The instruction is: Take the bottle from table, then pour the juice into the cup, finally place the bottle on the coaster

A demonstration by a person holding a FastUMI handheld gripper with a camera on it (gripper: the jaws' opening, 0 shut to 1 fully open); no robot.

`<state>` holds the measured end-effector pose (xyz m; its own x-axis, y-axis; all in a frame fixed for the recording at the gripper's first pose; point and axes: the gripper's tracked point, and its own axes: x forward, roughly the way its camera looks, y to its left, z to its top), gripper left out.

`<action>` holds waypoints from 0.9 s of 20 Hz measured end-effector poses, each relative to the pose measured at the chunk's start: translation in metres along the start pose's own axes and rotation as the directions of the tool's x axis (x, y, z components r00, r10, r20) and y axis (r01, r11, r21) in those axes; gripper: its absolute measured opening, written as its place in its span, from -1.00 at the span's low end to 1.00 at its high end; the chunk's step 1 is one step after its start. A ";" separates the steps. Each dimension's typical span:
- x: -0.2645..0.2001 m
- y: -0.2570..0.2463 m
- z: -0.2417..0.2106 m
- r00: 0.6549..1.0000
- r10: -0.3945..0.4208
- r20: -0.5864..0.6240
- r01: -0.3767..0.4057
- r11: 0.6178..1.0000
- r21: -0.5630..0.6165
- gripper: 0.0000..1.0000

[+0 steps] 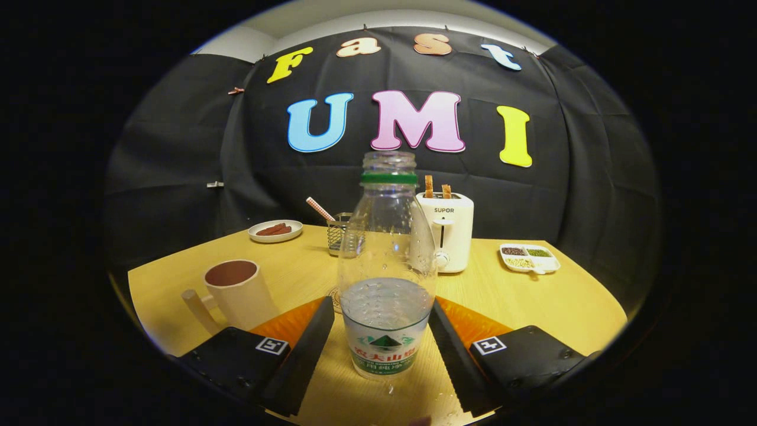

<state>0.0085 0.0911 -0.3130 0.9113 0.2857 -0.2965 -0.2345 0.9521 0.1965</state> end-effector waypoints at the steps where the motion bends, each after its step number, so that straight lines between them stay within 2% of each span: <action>1: 0.004 0.000 -0.002 1.000 0.000 0.001 0.000 1.000 0.004 0.93; 3: 0.012 -0.001 -0.004 1.000 -0.001 -0.008 0.001 1.000 0.010 0.85; 4: 0.016 -0.004 -0.006 1.000 -0.007 -0.017 0.007 1.000 0.014 0.77; 5: 0.016 -0.004 -0.006 1.000 -0.002 -0.024 0.002 1.000 0.024 0.60; 13: 0.015 -0.012 0.013 0.997 -0.007 -0.074 0.003 0.998 -0.058 0.50; 18: 0.009 -0.016 0.048 0.999 -0.050 -0.011 0.047 0.985 -0.165 0.47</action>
<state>0.0371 0.0735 -0.2741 0.9179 0.2393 -0.3166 -0.2439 0.9695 0.0254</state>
